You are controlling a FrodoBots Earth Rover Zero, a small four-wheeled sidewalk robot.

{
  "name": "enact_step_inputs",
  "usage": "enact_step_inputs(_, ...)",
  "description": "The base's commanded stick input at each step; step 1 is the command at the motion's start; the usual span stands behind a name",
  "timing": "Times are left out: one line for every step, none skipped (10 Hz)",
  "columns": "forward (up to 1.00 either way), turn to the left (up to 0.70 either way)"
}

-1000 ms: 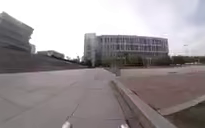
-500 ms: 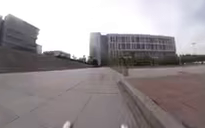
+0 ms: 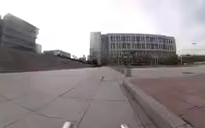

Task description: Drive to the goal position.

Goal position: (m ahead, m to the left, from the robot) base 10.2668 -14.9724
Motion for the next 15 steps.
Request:
enact_step_inputs(0.99, 0.0)
enact_step_inputs(0.99, 0.0)
enact_step_inputs(0.99, 0.0)
enact_step_inputs(0.99, 0.0)
enact_step_inputs(0.99, 0.0)
enact_step_inputs(0.99, -0.01)
enact_step_inputs(0.99, -0.12)
enact_step_inputs(0.99, -0.22)
enact_step_inputs(0.99, -0.21)
enact_step_inputs(0.99, -0.21)
enact_step_inputs(0.99, -0.2)
enact_step_inputs(0.99, -0.18)
enact_step_inputs(0.99, -0.18)
enact_step_inputs(0.99, -0.18)
enact_step_inputs(0.99, -0.18)
